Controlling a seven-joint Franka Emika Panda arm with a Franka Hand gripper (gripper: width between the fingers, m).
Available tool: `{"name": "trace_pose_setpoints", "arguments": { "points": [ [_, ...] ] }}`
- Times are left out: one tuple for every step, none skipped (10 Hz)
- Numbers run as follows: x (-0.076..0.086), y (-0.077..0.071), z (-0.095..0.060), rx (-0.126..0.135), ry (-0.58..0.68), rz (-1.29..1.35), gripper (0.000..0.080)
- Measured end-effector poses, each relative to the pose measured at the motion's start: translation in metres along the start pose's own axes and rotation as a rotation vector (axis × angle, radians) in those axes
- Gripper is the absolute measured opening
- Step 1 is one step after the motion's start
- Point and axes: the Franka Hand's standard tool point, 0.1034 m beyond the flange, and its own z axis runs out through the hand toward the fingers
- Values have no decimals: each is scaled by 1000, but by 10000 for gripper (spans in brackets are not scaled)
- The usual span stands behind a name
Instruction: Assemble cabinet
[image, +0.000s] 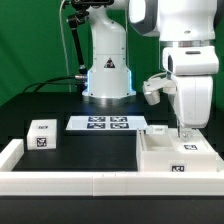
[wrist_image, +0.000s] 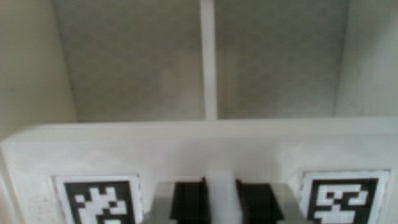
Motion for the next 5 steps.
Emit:
{"name": "trace_pose_setpoints", "arguments": {
  "points": [
    [0,0,0,-1,0,0,69],
    [0,0,0,-1,1,0,69],
    [0,0,0,-2,1,1,70],
    [0,-1,1,-2,1,1,221],
    [0,0,0,-2,1,0,356]
  ]
}}
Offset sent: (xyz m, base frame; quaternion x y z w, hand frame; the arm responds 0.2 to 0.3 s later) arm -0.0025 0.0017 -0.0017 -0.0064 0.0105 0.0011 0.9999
